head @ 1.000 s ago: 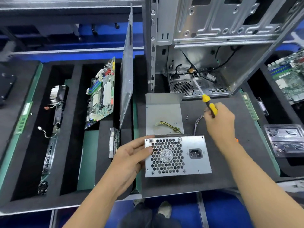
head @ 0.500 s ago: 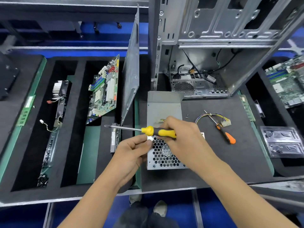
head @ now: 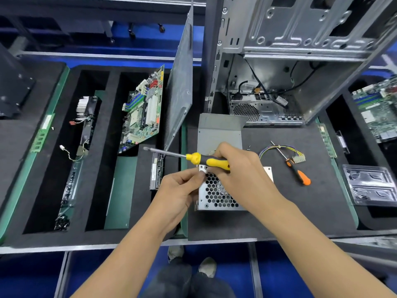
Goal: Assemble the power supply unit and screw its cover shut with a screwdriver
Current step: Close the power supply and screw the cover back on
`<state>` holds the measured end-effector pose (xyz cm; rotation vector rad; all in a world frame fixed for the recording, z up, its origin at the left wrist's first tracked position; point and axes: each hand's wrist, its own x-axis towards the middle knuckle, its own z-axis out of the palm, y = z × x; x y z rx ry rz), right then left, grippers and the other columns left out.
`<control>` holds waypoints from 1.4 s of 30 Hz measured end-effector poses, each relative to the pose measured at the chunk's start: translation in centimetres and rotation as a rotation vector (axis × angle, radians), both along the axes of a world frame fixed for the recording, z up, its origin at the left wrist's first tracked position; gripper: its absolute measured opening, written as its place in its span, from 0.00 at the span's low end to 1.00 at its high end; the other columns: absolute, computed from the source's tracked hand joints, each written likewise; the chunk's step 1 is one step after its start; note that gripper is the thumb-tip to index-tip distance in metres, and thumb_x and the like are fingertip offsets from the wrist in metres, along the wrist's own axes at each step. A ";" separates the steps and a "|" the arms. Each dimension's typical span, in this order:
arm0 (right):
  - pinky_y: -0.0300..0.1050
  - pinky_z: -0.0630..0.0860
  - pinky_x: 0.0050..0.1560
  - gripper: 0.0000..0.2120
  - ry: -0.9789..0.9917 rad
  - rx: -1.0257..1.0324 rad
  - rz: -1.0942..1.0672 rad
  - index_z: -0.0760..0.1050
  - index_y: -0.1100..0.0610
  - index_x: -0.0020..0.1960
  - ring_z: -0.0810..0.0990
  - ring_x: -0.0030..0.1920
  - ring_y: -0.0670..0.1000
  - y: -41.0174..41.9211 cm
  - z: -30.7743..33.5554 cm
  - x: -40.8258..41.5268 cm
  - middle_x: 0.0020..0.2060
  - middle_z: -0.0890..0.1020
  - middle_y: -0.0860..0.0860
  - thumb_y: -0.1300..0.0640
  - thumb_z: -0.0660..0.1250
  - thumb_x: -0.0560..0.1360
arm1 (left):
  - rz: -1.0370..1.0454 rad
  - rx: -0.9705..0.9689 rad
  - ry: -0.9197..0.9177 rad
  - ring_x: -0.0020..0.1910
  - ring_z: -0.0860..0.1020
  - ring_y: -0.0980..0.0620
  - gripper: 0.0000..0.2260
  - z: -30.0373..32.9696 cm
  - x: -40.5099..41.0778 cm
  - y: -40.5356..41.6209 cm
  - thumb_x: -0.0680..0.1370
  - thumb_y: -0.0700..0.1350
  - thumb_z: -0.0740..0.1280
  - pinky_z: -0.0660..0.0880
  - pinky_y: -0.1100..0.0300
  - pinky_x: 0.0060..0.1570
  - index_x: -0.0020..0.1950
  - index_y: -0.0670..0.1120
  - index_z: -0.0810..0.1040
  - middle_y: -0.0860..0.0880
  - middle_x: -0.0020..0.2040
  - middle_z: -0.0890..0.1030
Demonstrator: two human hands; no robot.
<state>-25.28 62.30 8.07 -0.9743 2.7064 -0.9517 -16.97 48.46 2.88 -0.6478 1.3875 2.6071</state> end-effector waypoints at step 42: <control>0.44 0.69 0.44 0.19 0.140 0.002 0.154 0.79 0.59 0.44 0.77 0.41 0.59 0.9 -1.3 -0.2 0.41 0.80 0.54 0.78 0.70 0.61 | -0.014 -0.218 -0.080 0.47 0.81 0.50 0.09 0.4 -0.9 0.1 0.81 0.41 0.67 0.76 0.51 0.49 0.53 0.50 0.87 0.43 0.49 0.86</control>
